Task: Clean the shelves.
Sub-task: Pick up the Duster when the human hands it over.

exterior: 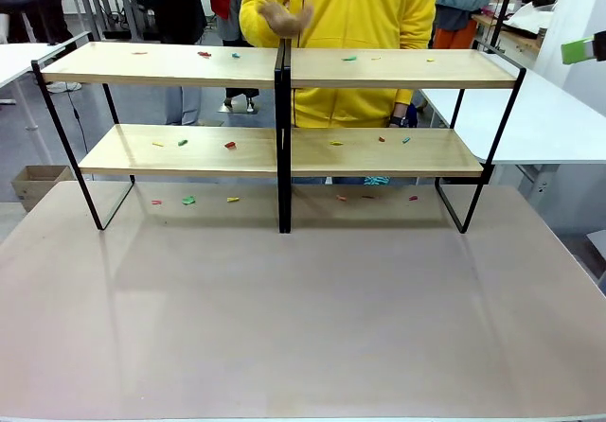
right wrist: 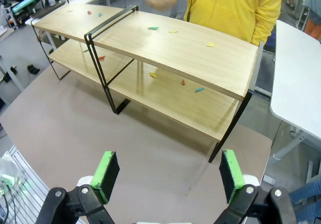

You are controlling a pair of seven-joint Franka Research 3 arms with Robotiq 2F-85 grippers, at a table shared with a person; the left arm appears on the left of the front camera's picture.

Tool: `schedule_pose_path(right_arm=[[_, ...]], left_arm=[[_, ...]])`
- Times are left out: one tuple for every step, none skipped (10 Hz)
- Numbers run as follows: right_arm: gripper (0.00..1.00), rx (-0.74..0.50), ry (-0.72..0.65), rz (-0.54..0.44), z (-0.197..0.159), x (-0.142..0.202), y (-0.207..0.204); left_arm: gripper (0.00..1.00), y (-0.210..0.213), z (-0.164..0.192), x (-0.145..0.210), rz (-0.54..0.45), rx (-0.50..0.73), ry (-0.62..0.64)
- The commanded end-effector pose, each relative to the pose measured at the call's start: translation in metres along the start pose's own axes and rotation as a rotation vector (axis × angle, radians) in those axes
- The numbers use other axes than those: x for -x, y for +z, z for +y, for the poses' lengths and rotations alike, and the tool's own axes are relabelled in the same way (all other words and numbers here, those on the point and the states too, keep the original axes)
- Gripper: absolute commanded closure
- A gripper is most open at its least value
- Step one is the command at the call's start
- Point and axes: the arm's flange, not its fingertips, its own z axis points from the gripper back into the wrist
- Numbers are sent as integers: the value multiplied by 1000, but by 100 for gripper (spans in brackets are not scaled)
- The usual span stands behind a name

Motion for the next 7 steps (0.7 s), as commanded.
schedule_pose_path(right_arm=[[0, -4, -2, -1, -1, 0, 0], [0, -4, -2, -1, -1, 0, 0], [0, -4, -2, -1, -1, 0, 0], [0, -4, -2, -1, -1, 0, 0], [0, -4, -2, -1, -1, 0, 0], [0, -4, -2, -1, -1, 0, 0], [0, -4, -2, -1, -1, 0, 0]], left_arm=[[100, 105, -20, 33, 112, -54, -205], [100, 154, -24, 55, 185, -95, -302], [100, 198, -24, 81, 243, -170, -411], [100, 241, -24, 112, 306, -164, -502], [100, 287, -27, 154, 314, -139, -585], [100, 321, -29, 190, 235, -113, -656], [100, 349, -28, 221, 145, -94, -702]])
